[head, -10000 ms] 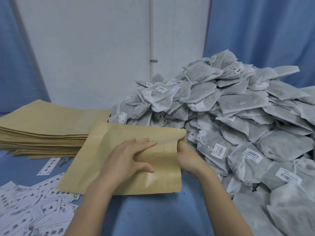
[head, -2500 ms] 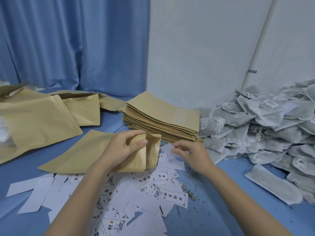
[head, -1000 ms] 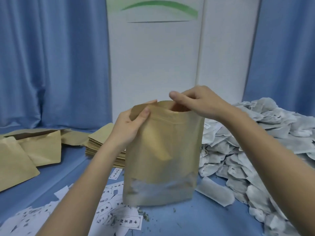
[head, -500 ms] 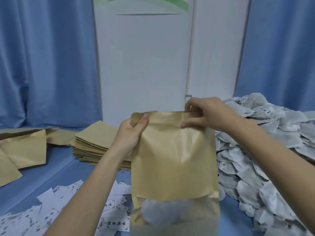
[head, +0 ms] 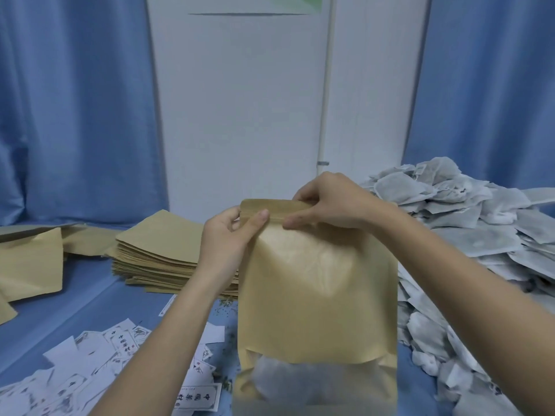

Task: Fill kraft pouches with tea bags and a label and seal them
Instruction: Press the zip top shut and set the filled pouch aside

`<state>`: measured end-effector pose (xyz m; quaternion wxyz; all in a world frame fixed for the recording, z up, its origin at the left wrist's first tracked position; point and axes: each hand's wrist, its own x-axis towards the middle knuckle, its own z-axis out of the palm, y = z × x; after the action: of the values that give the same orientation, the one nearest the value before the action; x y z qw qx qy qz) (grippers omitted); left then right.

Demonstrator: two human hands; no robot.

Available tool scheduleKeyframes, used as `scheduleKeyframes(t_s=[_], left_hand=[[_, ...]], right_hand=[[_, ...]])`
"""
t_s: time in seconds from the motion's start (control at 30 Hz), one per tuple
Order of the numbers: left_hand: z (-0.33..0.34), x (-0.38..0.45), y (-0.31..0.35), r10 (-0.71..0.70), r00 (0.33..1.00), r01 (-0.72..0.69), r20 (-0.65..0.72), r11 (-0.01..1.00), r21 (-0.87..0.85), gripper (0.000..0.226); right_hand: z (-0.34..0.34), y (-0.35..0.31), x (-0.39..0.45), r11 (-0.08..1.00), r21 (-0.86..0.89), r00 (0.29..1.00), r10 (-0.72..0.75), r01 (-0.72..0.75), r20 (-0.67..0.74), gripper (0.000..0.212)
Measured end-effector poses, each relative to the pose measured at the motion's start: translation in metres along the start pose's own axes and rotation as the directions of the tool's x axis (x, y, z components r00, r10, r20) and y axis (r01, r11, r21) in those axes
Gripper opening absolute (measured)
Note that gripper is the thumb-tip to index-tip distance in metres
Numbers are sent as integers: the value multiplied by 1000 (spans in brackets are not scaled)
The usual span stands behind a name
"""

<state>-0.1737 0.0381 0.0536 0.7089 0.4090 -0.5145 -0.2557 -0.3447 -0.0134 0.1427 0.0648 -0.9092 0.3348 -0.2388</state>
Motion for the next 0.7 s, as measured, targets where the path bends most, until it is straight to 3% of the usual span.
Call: scheduleKeyframes(t_s=[0.13, 0.3, 0.4, 0.5, 0.6, 0.7], left_hand=[[7, -1, 3, 21, 1000, -20, -19, 998, 60, 41], [7, -1, 6, 83, 992, -64, -91, 978, 199, 60], [8, -1, 7, 108, 986, -74, -124, 966, 249, 55], [10, -4, 8, 80, 993, -64, -84, 981, 181, 59], [10, -7, 11, 36, 996, -29, -78, 995, 94, 49], [9, -7, 13, 53, 998, -49, -43, 994, 94, 60]], right_hand=[[-2, -9, 5, 998, 63, 999, 25, -27, 33, 26], [5, -17, 7, 992, -119, 999, -33, 33, 0, 38], [7, -19, 4, 996, -81, 1000, -24, 23, -7, 26], [3, -23, 4, 998, -58, 999, -28, 30, 20, 30], [3, -24, 5, 998, -52, 999, -43, 42, -24, 30], [6, -22, 5, 998, -24, 996, -58, 57, -68, 24]])
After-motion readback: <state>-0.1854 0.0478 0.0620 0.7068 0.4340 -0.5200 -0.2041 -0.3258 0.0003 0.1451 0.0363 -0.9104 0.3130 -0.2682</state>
